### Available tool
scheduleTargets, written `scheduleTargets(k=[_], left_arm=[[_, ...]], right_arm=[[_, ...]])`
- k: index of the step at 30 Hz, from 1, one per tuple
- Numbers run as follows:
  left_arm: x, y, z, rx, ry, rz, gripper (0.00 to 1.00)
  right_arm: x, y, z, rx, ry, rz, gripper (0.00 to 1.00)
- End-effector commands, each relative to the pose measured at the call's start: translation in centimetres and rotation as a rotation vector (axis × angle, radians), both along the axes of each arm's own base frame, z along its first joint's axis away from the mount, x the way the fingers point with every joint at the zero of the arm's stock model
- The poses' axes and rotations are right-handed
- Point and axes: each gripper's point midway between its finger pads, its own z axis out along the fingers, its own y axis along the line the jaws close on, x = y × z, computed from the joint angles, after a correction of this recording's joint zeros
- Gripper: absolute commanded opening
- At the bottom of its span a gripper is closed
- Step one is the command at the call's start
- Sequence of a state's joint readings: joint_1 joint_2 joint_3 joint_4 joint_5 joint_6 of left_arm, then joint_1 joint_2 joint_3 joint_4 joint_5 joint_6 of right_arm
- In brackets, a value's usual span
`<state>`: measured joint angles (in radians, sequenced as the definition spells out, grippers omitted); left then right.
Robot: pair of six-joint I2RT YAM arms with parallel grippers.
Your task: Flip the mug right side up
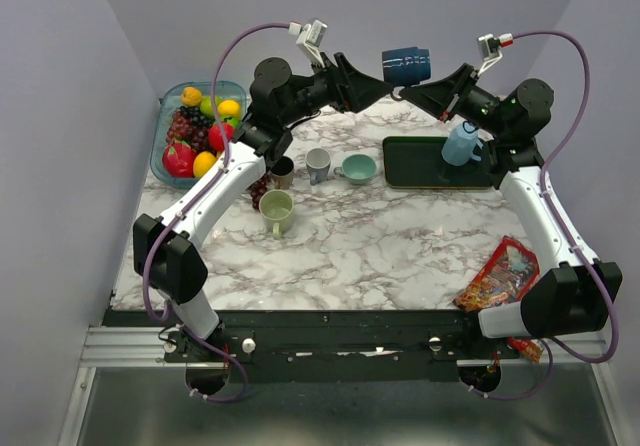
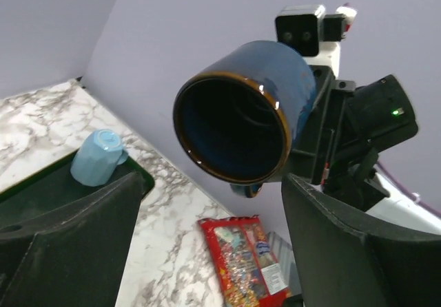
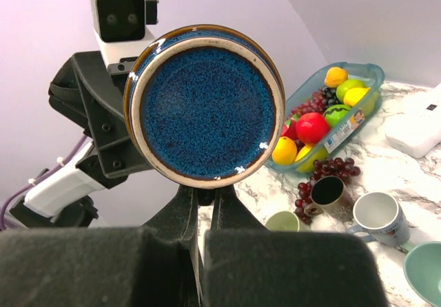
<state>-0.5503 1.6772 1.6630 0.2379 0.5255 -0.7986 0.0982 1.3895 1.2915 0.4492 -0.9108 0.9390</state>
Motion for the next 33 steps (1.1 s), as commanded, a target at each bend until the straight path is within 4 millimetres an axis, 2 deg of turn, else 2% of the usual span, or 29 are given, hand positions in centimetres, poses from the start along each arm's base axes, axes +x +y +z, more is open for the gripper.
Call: scheduleTargets(k=[1, 4, 7, 15, 20, 33], left_arm=[[-1.4, -0.9, 2.3, -0.106, 0.026, -0.101, 0.8], [-2.0, -1.6, 2.4, -0.118, 0.03, -0.147, 0.68], [-2.4, -2.0, 2.4, -0.12, 0.032, -0.157, 0.62], [-2.4, -2.2, 2.1, -0.133, 0.067, -0.142, 0.58], [-2.4, -2.1, 2.7, -0.182, 0.086, -0.147, 0.37], [-2.7, -3.3, 3.4, -0.261, 0.101, -0.177, 0.35]], right_arm=[[-2.2, 0.1, 4.1, 0.011, -0.142, 0.019, 0.01], [-2.1, 0.0, 4.1, 0.015, -0.137, 0.009, 0.01], [-2.1, -0.1, 4.1, 0.019, -0.132, -0.001, 0.01], [-2.0, -0.2, 4.1, 0.03, -0.132, -0.009, 0.01], [-2.4, -0.1, 3.6, 0.033, -0.136, 0.007, 0.01], [-2.5, 0.4, 2.7, 0.05, -0.103, 0.01, 0.01]])
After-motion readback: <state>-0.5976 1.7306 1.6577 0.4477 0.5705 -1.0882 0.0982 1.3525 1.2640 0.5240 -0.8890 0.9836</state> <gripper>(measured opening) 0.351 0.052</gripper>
